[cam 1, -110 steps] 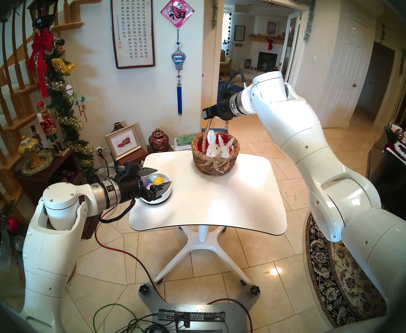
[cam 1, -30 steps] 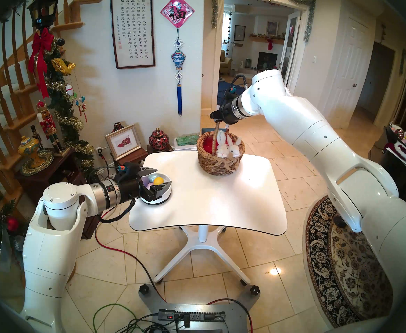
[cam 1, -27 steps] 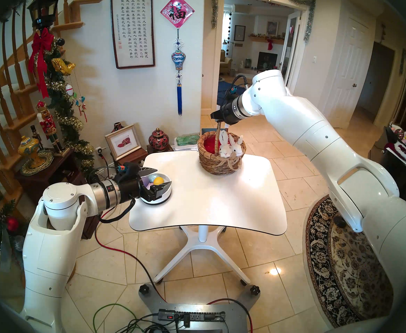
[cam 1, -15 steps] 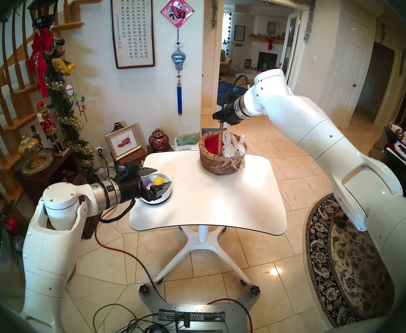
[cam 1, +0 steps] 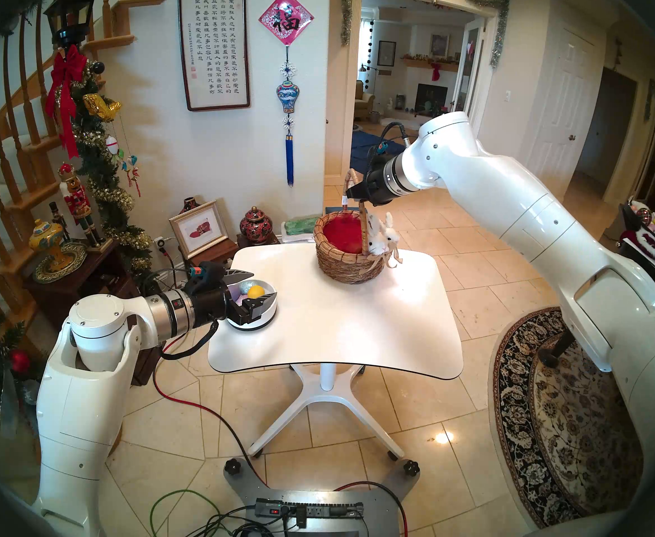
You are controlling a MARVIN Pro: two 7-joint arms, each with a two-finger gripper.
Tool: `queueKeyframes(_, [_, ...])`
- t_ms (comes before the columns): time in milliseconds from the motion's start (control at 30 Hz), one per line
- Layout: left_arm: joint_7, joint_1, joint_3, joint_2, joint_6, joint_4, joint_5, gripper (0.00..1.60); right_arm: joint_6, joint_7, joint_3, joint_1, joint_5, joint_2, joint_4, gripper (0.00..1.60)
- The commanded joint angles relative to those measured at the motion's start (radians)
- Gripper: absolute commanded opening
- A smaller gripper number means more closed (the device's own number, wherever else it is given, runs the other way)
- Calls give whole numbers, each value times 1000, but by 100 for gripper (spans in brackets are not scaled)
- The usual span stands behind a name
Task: Put easter egg into basket
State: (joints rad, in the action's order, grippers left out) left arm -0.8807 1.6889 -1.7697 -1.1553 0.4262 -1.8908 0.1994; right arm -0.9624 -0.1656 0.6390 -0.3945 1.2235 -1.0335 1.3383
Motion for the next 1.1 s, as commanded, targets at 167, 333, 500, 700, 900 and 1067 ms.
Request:
queueKeyframes(167, [0, -7, 0, 0, -1, -6, 1, 160, 2, 134, -54, 93, 32, 154, 128, 0])
queueKeyframes(333, [0, -7, 0, 0, -1, -6, 1, 160, 2, 217, -71, 121, 40, 193, 162, 0])
queueKeyframes(500, [0, -7, 0, 0, -1, -6, 1, 160, 2, 297, -90, 145, 30, 221, 182, 0])
queueKeyframes(700, [1, -7, 0, 0, -1, -6, 1, 160, 2, 375, -113, 165, -3, 237, 183, 0])
queueKeyframes(900, [1, -7, 0, 0, -1, -6, 1, 160, 36, 429, -134, 166, -56, 243, 186, 0])
queueKeyframes(1067, [1, -7, 0, 0, -1, -6, 1, 160, 74, 459, -140, 160, -80, 238, 185, 0])
